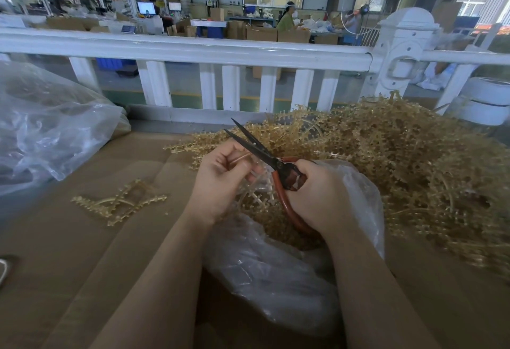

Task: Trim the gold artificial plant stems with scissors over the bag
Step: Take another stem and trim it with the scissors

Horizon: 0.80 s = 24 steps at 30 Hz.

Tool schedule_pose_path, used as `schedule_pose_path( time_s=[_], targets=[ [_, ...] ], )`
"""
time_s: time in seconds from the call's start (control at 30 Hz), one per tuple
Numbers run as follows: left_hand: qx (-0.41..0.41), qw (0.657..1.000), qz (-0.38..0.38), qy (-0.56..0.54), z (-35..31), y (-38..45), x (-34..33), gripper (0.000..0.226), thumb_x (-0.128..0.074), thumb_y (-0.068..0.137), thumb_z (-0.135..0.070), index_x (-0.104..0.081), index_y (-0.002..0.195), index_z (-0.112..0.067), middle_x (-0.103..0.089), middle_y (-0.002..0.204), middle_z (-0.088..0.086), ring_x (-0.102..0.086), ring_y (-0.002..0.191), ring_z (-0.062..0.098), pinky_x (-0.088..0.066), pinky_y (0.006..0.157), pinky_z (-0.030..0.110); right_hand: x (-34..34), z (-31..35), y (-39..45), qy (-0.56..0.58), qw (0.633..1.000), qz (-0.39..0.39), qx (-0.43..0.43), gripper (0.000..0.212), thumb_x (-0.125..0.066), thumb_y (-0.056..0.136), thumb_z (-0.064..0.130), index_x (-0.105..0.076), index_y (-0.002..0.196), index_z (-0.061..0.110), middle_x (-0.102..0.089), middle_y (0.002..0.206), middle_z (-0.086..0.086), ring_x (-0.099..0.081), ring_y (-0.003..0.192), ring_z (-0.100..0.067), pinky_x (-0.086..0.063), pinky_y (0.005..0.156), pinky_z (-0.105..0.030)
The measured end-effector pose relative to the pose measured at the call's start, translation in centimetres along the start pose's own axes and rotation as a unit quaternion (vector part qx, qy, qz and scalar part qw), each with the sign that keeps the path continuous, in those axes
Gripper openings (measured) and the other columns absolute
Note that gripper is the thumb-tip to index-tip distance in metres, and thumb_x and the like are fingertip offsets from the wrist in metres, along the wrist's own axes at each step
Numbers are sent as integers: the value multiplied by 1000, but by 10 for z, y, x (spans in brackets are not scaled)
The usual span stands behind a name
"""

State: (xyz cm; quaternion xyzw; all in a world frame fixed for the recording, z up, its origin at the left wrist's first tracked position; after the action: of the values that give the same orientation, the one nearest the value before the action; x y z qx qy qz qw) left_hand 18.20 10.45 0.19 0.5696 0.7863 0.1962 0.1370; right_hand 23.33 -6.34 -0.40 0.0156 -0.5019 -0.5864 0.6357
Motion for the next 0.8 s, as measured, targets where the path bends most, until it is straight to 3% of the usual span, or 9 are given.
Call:
schedule_pose_path(
  time_s=[0.2,0.33,0.5,0.63,0.8],
  targets=[
    [8,999,-10,-50,-2,-2,0,14,-51,95,13,-62,102,8,-63,78,16,-63,63,7,-51,63,16,-1,-2,1,6,1000,4,-15,43,-43,77,72,-59,69,33,-57,58,18,-58,61,0,-40,51,-10],
    [17,997,-21,-66,-2,-2,3,12,-52,94,12,-59,103,12,-63,75,14,-62,61,7,-51,61,17,-3,-3,1,32,999,8,-29,53,-47,78,70,-62,64,22,-57,56,9,-58,60,-8,-48,53,-25],
    [37,996,-32,-77,-1,-2,4,8,-54,94,10,-59,100,8,-61,78,18,-62,60,6,-51,60,16,-11,-16,4,147,980,57,-120,27,-75,86,37,-67,70,17,-66,61,3,-64,56,-12,-59,60,-42],
    [39,997,-40,-57,1,-1,3,6,-57,93,9,-60,94,4,-66,73,11,-63,57,5,-52,59,16,-14,-11,3,241,954,97,-151,20,-75,81,35,-72,72,17,-70,62,1,-65,56,-11,-58,61,-37],
    [40,999,-19,-9,6,0,1,4,-62,93,3,-64,95,0,-71,71,3,-64,60,9,-52,60,18,-19,-5,2,254,944,140,-160,23,-75,84,38,-75,77,15,-74,71,-4,-71,71,-23,-59,74,-41]
  ],
)
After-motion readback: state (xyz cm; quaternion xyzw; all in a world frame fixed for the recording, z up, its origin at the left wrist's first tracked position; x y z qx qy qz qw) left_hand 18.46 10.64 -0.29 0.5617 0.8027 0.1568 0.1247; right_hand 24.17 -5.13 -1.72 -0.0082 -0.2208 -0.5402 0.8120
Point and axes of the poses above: each hand's wrist, its own y-axis towards the middle knuckle, its own x-axis out of the back of the hand, z = x × y, the point moved 7 cm from there along y, towards the middle knuckle
